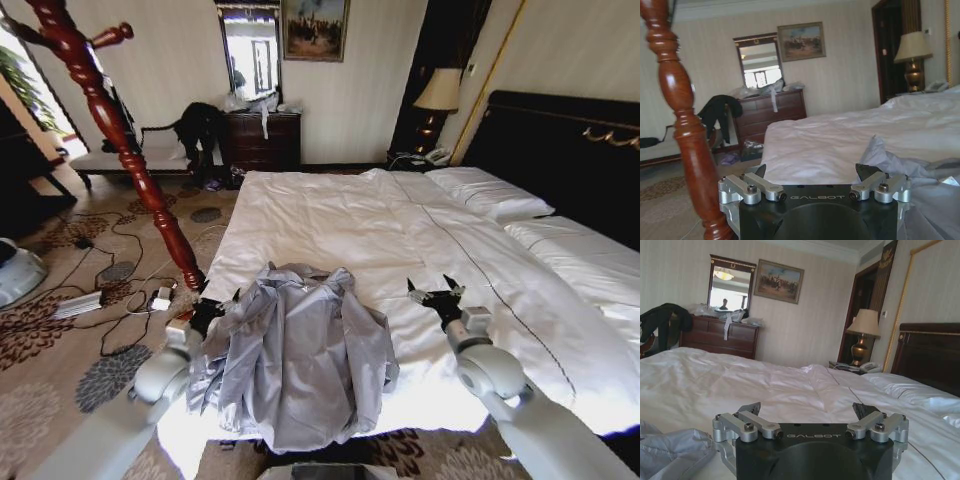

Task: Pick up the clothes from the bed and hang them on the clothes hanger.

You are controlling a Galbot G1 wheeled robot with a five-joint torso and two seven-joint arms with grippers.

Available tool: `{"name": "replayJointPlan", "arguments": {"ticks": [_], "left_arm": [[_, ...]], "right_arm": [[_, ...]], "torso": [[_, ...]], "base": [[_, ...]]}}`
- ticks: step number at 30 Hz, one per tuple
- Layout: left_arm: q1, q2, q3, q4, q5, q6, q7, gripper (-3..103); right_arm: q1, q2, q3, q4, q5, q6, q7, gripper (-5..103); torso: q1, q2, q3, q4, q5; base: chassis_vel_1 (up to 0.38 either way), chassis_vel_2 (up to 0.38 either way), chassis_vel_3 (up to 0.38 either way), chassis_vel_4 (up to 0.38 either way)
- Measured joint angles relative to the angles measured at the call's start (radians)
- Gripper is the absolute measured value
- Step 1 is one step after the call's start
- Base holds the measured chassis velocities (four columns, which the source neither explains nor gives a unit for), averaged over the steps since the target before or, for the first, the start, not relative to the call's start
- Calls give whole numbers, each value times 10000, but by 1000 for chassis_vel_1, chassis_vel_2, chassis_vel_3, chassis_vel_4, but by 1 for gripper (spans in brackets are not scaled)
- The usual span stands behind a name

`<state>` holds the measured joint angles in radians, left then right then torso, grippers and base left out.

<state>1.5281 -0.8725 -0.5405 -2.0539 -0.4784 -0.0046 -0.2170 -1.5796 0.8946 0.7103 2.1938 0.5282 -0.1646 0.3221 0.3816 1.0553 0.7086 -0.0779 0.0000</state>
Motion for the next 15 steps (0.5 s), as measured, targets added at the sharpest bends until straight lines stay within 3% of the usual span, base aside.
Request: {"name": "replayJointPlan", "arguments": {"ticks": [5,8,9,13,15], "left_arm": [[1285,-866,-1034,-668,296,-368,436,100],[2230,-1853,-1733,-1224,1024,-747,769,100],[2230,-1853,-1733,-1224,1024,-747,769,100],[3324,-2784,-2381,-1621,1476,-1208,1150,100],[3506,-2964,-2494,-1660,1477,-1305,1226,100]], "right_arm": [[-1433,638,677,622,-790,661,-341,100],[-2384,1581,860,1124,-1961,1304,-531,100],[-2384,1581,860,1124,-1961,1304,-531,100],[-3077,3077,892,1562,-3111,2048,-869,100],[-3196,3350,885,1644,-3308,2190,-949,100]], "torso": [[-1,0,-1,-3,4],[0,0,-1,0,-1],[0,0,-1,0,-1],[0,0,0,-1,1],[0,0,0,0,-3]], "base": [[0,0,0,0],[0,0,0,0],[0,0,0,0],[0,0,0,0],[0,0,0,0]]}}
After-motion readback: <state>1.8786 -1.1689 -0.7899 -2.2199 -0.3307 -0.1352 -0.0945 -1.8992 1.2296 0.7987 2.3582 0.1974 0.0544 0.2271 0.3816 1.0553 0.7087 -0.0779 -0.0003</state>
